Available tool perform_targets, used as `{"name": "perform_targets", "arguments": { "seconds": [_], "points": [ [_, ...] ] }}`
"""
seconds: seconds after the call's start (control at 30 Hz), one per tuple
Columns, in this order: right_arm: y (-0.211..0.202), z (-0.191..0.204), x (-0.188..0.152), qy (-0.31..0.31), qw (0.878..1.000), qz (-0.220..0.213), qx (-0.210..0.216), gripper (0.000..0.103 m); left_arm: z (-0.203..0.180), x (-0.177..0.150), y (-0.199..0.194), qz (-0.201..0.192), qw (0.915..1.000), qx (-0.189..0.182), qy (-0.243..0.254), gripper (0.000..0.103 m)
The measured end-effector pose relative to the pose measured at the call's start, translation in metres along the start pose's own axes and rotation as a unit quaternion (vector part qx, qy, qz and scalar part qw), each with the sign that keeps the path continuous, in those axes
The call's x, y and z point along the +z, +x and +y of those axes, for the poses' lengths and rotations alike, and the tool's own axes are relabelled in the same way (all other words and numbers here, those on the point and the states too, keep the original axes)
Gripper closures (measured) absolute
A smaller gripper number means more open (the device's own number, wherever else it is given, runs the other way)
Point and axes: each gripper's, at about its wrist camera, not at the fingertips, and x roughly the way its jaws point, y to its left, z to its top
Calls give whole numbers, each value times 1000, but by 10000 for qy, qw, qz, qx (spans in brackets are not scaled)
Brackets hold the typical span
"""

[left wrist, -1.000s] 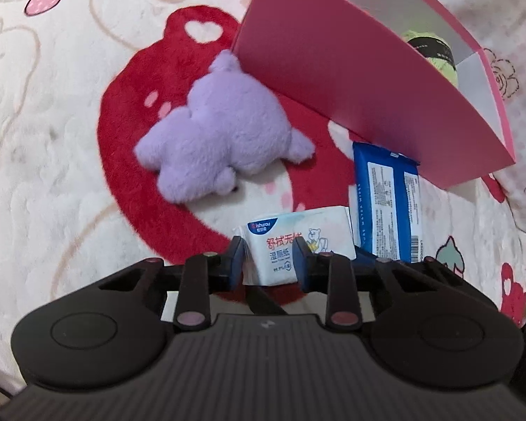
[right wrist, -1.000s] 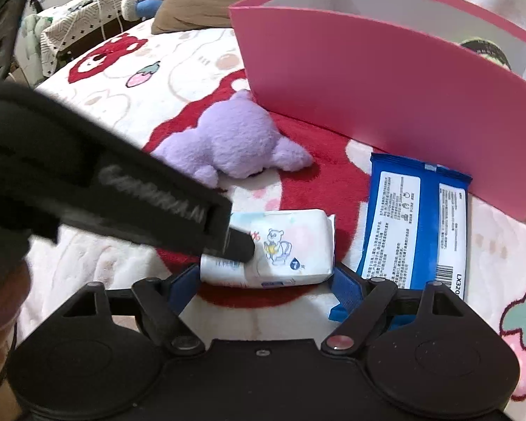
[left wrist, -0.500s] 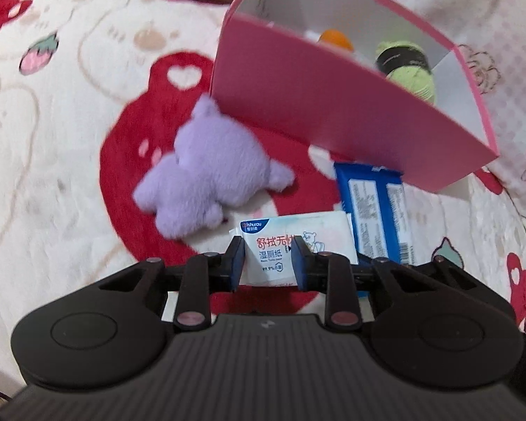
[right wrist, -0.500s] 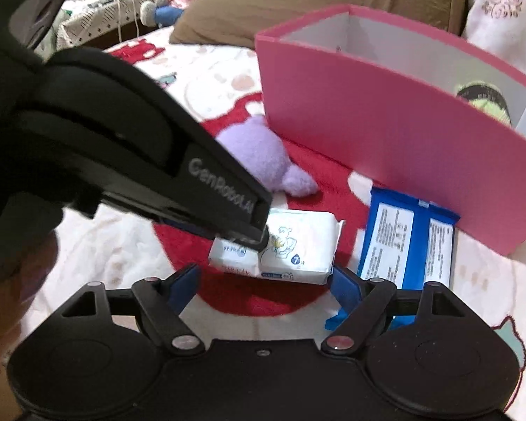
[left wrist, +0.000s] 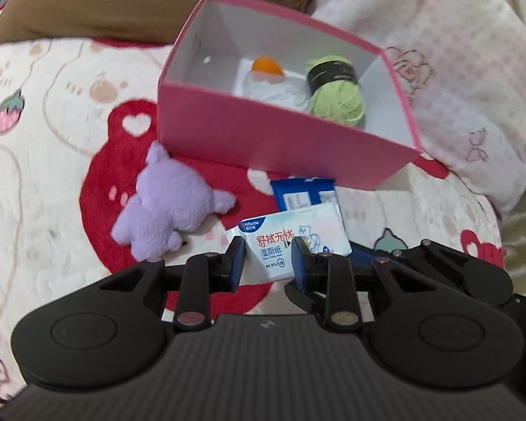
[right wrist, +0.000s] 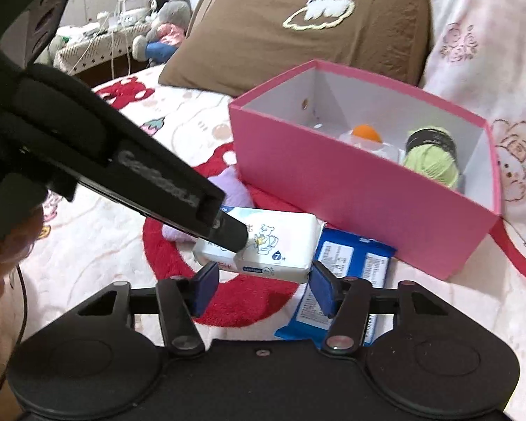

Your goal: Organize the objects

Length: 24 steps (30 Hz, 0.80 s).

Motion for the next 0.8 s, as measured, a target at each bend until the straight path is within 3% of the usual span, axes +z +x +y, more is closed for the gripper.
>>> {"name": "perform_targets", "arguments": {
  "seconds": [0.13, 0.23, 0.33, 0.57, 0.8],
  "points": [
    [-30, -8, -2, 163, 9997, -83, 152, 54, -7, 16, -23, -37, 9995, -122, 281, 76],
    [-42, -8, 1, 81, 9996, -218, 175, 57, -20, 21, -35, -171, 9977, 57, 647, 76],
    [-54, -3, 9, -63, 9993, -369, 94, 57, -27, 22, -40, -243, 9969, 147, 738, 76],
    [-65, 0, 24, -270, 9982, -514, -138, 57, -35, 34, -56, -214, 9971, -67, 721, 76],
    [-75, -12, 41, 47, 9983, -574, -44, 57, -59, 57, -54, -178, 9934, 289, 1094, 76]
  ]
}}
